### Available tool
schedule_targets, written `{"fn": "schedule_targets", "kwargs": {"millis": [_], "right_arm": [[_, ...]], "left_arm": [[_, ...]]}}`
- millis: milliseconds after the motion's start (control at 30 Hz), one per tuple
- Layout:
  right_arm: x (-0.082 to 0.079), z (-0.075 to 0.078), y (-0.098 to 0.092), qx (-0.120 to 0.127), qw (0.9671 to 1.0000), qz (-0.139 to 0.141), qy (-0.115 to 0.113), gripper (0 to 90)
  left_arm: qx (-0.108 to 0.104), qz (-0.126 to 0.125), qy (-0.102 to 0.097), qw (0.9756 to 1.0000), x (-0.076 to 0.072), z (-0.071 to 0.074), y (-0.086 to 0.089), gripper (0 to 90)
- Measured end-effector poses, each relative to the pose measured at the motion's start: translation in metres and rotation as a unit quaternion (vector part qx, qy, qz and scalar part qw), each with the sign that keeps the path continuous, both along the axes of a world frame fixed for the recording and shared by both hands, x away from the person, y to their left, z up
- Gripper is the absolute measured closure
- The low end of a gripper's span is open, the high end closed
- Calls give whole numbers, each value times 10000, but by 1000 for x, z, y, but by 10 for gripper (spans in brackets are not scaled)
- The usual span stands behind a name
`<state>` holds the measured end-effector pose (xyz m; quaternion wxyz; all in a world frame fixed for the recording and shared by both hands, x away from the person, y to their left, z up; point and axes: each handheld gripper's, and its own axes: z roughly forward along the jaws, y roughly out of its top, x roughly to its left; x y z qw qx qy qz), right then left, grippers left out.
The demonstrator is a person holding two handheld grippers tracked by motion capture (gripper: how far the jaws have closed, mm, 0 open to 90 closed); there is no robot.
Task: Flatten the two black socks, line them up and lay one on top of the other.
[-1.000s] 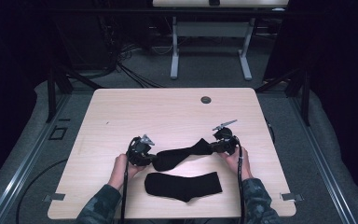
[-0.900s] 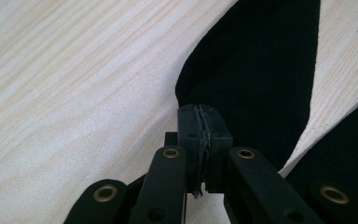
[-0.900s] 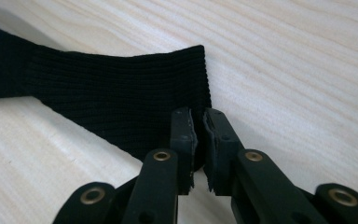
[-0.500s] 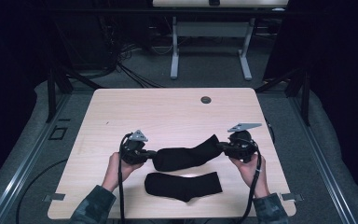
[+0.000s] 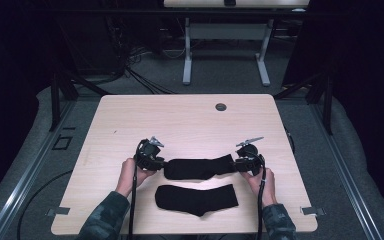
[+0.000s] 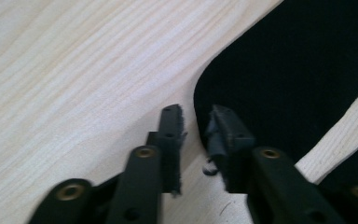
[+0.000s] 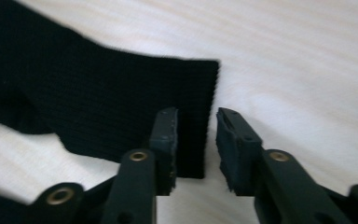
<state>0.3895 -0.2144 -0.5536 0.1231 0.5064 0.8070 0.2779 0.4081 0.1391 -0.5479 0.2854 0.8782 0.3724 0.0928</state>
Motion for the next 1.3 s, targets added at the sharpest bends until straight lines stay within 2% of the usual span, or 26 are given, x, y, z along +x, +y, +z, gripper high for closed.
{"fn": "schedule_targets", "kwargs": {"millis": [33, 67, 133, 200, 267, 333, 400, 467, 500, 667, 733, 767, 833, 933, 1067, 1300], "right_arm": [[-2, 2, -1, 5, 9999, -82, -138, 650], [-4, 7, -3, -14, 9993, -131, -340, 648], [-8, 15, -6, -3, 9984, -102, -552, 652], [-10, 18, -3, 36, 9985, 76, -543, 661], [-10, 15, 7, -133, 9984, 399, -367, 682], [-6, 7, 16, -363, 9974, 587, -190, 693], [-2, 1, 22, -565, 9965, 614, -109, 694], [1, -3, 24, -759, 9949, 628, -194, 698], [2, -5, 24, -713, 9955, 563, -265, 697], [2, -5, 24, -948, 9933, 580, -317, 685], [1, -5, 24, -853, 9940, 625, -281, 680], [-1, -6, 24, -718, 9953, 588, -292, 680], [-3, -4, 23, -639, 9951, 733, -161, 677], [-13, -5, 24, -644, 9940, 865, -192, 674], [-23, -6, 23, -495, 9944, 916, -203, 668], [-31, -8, 21, -232, 9946, 999, -161, 667]], "left_arm": [[23, 97, -108, 9999, -2, 2, 0, 577], [-33, 108, -110, 9999, -3, 4, 1, 531], [-80, 127, -145, 9998, -6, 6, 0, 443], [-82, 117, -100, 9998, -8, 4, -4, 404], [-10, 43, 1, 10000, -8, -2, -9, 427], [152, -10, 36, 9999, -8, -7, -14, 443], [251, 3, -14, 9997, -10, -10, -17, 443], [435, -1, -63, 9990, -11, -13, -18, 428], [481, 10, -96, 9988, -12, -14, -18, 421], [541, 118, -238, 9982, -11, -14, -13, 406], [574, 104, -262, 9980, -11, -14, -11, 404], [607, 108, -287, 9977, -11, -14, -10, 403], [612, 98, -272, 9977, -11, -14, -7, 403], [532, 94, -214, 9983, -11, -15, -2, 393], [495, 86, -148, 9986, -12, -15, 2, 390], [450, 78, -87, 9989, -17, -15, 8, 387]]}}
